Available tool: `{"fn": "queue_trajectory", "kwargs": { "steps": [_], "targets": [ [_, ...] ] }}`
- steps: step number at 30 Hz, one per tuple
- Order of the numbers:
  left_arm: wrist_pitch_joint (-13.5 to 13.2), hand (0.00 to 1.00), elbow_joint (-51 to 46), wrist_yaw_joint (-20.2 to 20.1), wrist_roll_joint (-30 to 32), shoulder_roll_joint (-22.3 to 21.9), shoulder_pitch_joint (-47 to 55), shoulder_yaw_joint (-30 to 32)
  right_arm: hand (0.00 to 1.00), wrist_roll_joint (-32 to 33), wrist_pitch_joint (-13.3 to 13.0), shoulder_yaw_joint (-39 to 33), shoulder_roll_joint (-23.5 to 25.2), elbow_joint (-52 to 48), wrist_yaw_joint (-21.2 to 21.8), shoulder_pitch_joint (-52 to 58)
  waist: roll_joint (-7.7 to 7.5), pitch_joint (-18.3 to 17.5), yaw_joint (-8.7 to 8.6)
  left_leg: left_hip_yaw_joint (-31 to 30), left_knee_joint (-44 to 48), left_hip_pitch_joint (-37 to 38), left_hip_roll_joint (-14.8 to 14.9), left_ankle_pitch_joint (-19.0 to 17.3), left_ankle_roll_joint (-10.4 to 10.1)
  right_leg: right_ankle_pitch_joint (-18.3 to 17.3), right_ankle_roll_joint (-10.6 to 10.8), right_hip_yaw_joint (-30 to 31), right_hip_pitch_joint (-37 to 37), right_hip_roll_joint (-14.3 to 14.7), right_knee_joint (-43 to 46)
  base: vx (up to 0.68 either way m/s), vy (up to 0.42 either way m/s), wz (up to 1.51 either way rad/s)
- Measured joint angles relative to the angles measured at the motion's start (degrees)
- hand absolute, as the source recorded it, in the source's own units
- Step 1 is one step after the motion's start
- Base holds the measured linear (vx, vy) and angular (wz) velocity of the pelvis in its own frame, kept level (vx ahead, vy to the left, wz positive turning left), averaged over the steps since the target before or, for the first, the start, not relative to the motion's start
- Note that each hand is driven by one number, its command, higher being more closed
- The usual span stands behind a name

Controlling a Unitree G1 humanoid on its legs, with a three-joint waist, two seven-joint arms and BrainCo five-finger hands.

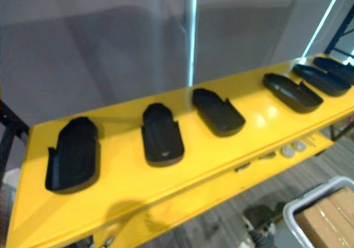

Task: Walk over and take plastic housings, then place them on the shelf

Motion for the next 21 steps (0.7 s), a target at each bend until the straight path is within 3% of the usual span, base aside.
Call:
{"fn": "queue_trajectory", "kwargs": {
  "steps": [2,3,7,9,12,17,21],
  "targets": [
    [0.0,0.00,-0.3,0.2,0.0,0.4,-0.2,-0.5,0.00,-2.4,-0.2,2.0,-0.1,-7.5,-4.5,-0.3,0.22,0.9,0.17,-0.3,0.0,-0.1,-0.4,-0.1,0.4,0.3,0.2,-0.2,0.1,-0.4,0.1,0.11,0.074,0.12],
    [0.1,0.00,-0.4,0.3,0.1,1.0,-0.2,-1.4,0.00,-5.6,-0.6,3.2,-0.2,-14.4,-9.1,-0.8,0.09,1.2,0.15,-0.9,0.0,-0.5,-0.4,-0.2,0.4,0.7,-0.2,-0.3,0.1,-0.4,0.1,0.08,0.040,0.21],
    [0.4,0.00,-0.3,0.5,0.0,1.6,0.2,-1.8,0.00,-12.9,-2.5,2.6,-1.3,-26.2,-18.5,-5.5,0.46,1.3,0.42,-1.5,0.3,-0.9,1.0,0.0,0.4,3.9,-2.4,-0.3,-0.1,1.2,0.4,0.09,0.056,0.21],
    [0.9,0.00,0.5,0.4,-0.3,2.3,0.8,-2.7,0.00,-17.3,-2.2,2.6,-3.6,-32.6,-24.2,-10.6,0.38,1.3,0.65,-1.9,0.4,-0.9,1.1,0.1,0.5,5.1,-2.4,-0.1,-0.4,1.5,0.7,0.09,0.049,0.15],
    [1.2,0.00,2.1,0.4,-0.4,3.4,0.9,-3.3,0.00,-18.1,-1.0,2.4,-6.5,-35.1,-29.2,-16.3,0.23,1.7,0.90,-3.0,0.4,-1.1,1.0,0.1,0.5,5.6,-2.4,0.0,-0.3,1.5,0.5,0.04,0.012,0.12],
    [0.9,0.00,3.8,0.4,-0.2,3.7,0.8,-3.9,0.00,-20.2,0.3,0.4,-8.9,-35.5,-30.4,-19.0,1.03,3.6,1.26,-3.6,0.4,-1.6,1.2,0.5,0.8,5.6,-2.4,0.0,-0.3,2.2,0.0,-0.01,-0.026,0.02],
    [-0.4,0.00,3.3,0.4,0.0,3.8,0.4,-5.6,0.00,-20.1,0.4,-0.2,-12.7,-38.3,-25.0,-19.0,2.61,5.1,0.28,-3.7,0.4,-2.8,1.1,1.0,0.9,5.6,-2.4,0.3,-1.3,2.3,-0.8,-0.05,-0.027,-0.06]
  ]
}}
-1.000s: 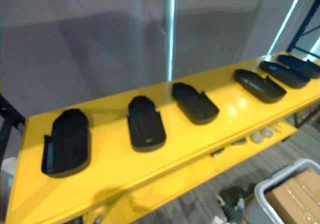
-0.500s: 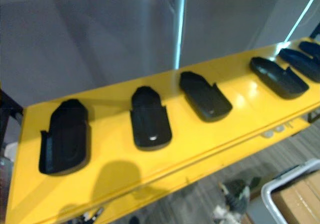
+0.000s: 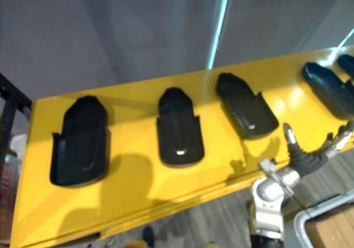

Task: Walk over and take plastic housings, then place them on the shelf

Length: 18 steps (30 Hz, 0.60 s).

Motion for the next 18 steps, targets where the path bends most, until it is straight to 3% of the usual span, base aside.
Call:
{"fn": "queue_trajectory", "kwargs": {
  "steps": [4,6,12,14,18],
  "targets": [
    [-0.2,0.00,-0.6,0.0,0.2,0.9,-2.6,-0.4,0.00,0.1,0.0,0.5,-2.8,-1.4,1.6,-2.7,-0.31,1.7,-0.91,-0.9,0.0,-1.2,-0.3,0.6,0.0,-1.8,-1.8,0.9,-0.5,0.0,-0.3,-0.08,-0.027,0.06],
    [-0.3,0.00,-1.1,0.0,0.3,1.6,-3.4,-2.4,0.00,0.4,0.0,1.4,-2.9,-1.5,3.6,-3.4,-0.79,2.3,-0.96,-1.2,0.1,-1.3,-0.5,1.1,0.2,-3.0,-1.1,1.6,-0.8,-0.3,0.5,-0.07,-0.029,0.10],
    [-0.1,0.00,-1.0,0.0,0.7,2.5,-4.6,-4.5,0.00,7.7,-1.0,4.5,-5.1,-1.6,16.8,-3.9,-0.15,3.3,-1.83,-4.1,3.4,-3.1,-0.2,1.1,-0.5,-6.0,-1.2,3.1,-0.4,-0.1,2.5,-0.06,-0.030,0.20],
    [0.4,0.00,-0.7,0.0,0.7,3.0,-5.5,-4.6,0.00,8.2,-1.1,7.5,-5.9,-1.5,21.6,-5.6,-0.20,3.4,-1.97,-4.0,3.2,-4.3,-0.1,2.0,-0.7,-6.9,-0.2,4.3,-1.8,0.0,2.7,-0.08,-0.039,0.00],
    [0.9,0.00,0.3,0.0,0.7,3.1,-6.7,-6.1,0.00,11.5,0.2,13.0,-7.4,-1.5,30.0,-8.9,0.51,4.1,-2.43,-4.1,3.3,-4.1,0.6,2.4,-1.0,-6.8,-0.1,4.4,-1.9,0.6,3.2,-0.05,-0.025,-0.01]
  ]
}}
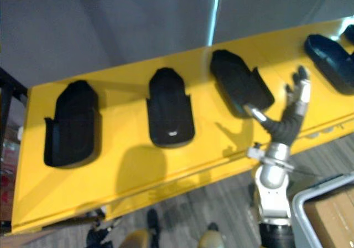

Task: Walk over and take plastic housings, then place them on the shelf

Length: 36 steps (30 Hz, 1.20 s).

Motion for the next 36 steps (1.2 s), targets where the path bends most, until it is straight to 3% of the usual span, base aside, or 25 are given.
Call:
{"fn": "queue_trajectory", "kwargs": {
  "steps": [3,11,20,28,36],
  "targets": [
    [0.4,0.00,0.7,0.0,0.0,0.5,-0.5,-0.1,0.00,2.4,2.2,3.0,-0.4,0.0,5.0,-1.5,-0.49,0.3,0.04,0.0,0.0,0.0,0.2,0.1,0.0,0.0,0.0,0.0,0.0,0.2,0.1,0.00,0.000,0.00],
    [0.4,0.00,2.3,0.0,0.0,1.0,-2.2,-0.8,0.00,5.4,8.1,9.2,-0.8,0.4,11.4,-3.0,-0.77,0.5,-0.02,0.0,0.0,-0.2,0.2,0.1,0.0,0.0,0.0,0.2,-0.2,0.3,0.0,0.00,0.000,0.00],
    [0.5,0.00,2.4,-0.1,0.0,1.6,-3.2,-2.6,0.00,6.3,6.1,16.6,-1.7,0.4,19.6,-6.0,-0.82,0.5,0.07,-1.5,0.1,-0.9,0.4,0.4,-0.2,0.0,0.0,-0.1,0.0,0.7,-0.2,0.00,0.000,0.07],
    [1.6,0.00,3.2,-0.3,0.1,1.7,-4.0,-2.7,0.00,7.4,6.1,26.5,-0.6,0.3,22.8,-9.6,-0.83,0.5,0.94,-1.8,0.0,-1.0,0.5,0.8,-0.2,0.0,0.0,-0.2,0.1,0.9,-0.2,0.00,0.000,0.00],
    [1.6,0.00,4.4,-0.1,0.0,2.0,-4.2,-2.7,0.00,7.5,9.2,36.2,1.7,0.4,23.7,-10.8,-0.87,0.5,1.46,-3.0,-0.5,-1.0,0.9,1.7,-0.5,0.0,-0.1,-1.4,0.6,1.5,-0.1,-0.02,-0.009,0.07]
  ]
}}
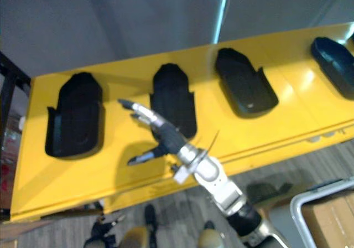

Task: Walk over and take plastic housings, then place them on the shelf

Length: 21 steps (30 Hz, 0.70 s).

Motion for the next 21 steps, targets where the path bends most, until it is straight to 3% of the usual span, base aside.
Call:
{"fn": "queue_trajectory", "kwargs": {
  "steps": [3,8,15,21],
  "targets": [
    [0.0,0.00,0.0,0.0,0.0,0.0,0.0,-0.1,0.00,-0.1,0.5,2.6,0.8,1.8,0.1,-0.1,-0.03,0.0,0.08,-0.1,-2.2,0.2,0.2,1.7,0.0,0.0,0.0,-0.1,-0.8,0.4,0.4,-0.04,-0.011,0.04],
    [0.1,0.00,0.0,0.1,0.0,0.1,0.0,-0.2,0.00,-1.2,3.5,8.1,1.2,5.3,-0.4,-0.1,-0.27,-0.1,0.32,-0.2,-2.6,0.5,0.3,2.0,0.0,0.0,0.0,-0.2,-0.7,0.4,0.7,-0.01,-0.001,0.01],
    [0.1,0.00,0.1,0.5,0.0,0.2,0.0,-0.2,0.00,-2.7,4.4,8.9,3.6,11.4,-8.8,0.5,-0.47,-0.1,0.44,-0.9,-2.6,-0.2,0.6,2.6,-0.1,0.0,0.0,-0.5,-1.3,0.8,1.0,-0.01,-0.003,0.03],
    [0.1,0.00,0.1,1.2,0.0,0.2,0.0,-0.3,0.00,-3.5,4.2,8.8,5.7,14.3,-12.8,3.4,-0.56,-0.2,0.71,-0.6,-2.7,-0.2,1.1,2.6,-0.2,0.0,0.0,-0.3,-1.7,1.2,0.9,-0.01,-0.009,-0.02]
  ]
}}
